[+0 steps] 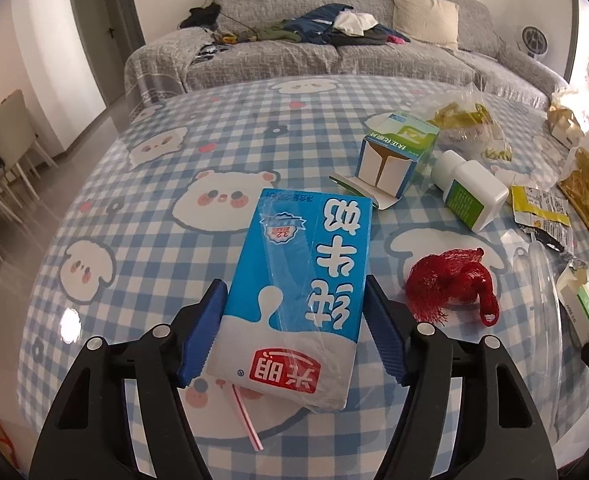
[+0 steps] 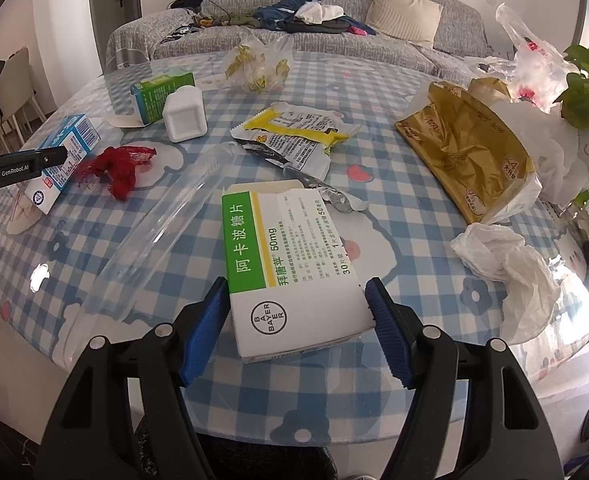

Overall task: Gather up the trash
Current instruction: 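Lift the medicine box with the right tool while the left tool lifts the milk carton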

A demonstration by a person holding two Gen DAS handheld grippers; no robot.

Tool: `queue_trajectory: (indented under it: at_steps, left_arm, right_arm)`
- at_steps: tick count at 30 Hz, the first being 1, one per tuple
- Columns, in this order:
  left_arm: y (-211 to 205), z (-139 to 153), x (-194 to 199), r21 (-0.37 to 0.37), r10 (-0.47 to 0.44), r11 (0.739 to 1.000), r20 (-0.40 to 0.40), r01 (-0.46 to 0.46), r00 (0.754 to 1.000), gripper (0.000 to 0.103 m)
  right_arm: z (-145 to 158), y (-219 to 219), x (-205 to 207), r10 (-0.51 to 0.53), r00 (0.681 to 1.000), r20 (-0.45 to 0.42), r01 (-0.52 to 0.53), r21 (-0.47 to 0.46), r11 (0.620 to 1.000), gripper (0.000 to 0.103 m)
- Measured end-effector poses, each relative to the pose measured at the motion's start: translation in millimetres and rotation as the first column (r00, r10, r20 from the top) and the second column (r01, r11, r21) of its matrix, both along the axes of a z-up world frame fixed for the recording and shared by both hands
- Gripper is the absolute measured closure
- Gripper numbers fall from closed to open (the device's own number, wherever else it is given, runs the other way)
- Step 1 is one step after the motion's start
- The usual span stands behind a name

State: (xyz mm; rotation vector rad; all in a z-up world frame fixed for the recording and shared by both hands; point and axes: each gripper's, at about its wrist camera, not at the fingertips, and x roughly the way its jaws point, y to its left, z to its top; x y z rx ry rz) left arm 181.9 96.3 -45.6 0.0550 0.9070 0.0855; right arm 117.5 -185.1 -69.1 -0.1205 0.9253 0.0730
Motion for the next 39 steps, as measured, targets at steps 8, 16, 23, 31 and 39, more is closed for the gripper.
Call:
queue_trajectory:
  at_steps: [8,16,23,31,39]
  left_arm:
    - [-3,1,-9,-0.01,0.017,1.0,-0.005,-0.017,1.0,0.039]
    - [-2,6,-22,-0.018,0.042,0.999,-0.006,-0.042,0.999,0.04]
    - [-4,13,-38,-0.02,0.046,0.999,0.001,-0.046,0.999,0.04]
    - [-14,25,-68,-0.022,0.036,0.999,0.018,-0.036,0.999,0.041]
    - [-19,36,-107,-0.056,0.048,0.997,0.023,-0.046,0.999,0.041]
  right_arm:
    - [4,-2,-10,-0.003,1.0,0.009,0.003,0.006,1.0,0.037]
    - [11,-5,-23,-0.006,1.0,0.026,0.006,0.009,1.0,0.037]
    - [18,-7,-37,-0.011,0.999,0.042,0.011,0.02,1.0,0.037]
    - [28,-9,-55,-0.008,0.998,0.07,0.006,0.033,0.999,0.038]
    - [41,-15,-77,-0.018,0.994,0.103,0.013,0.051,0.999,0.038]
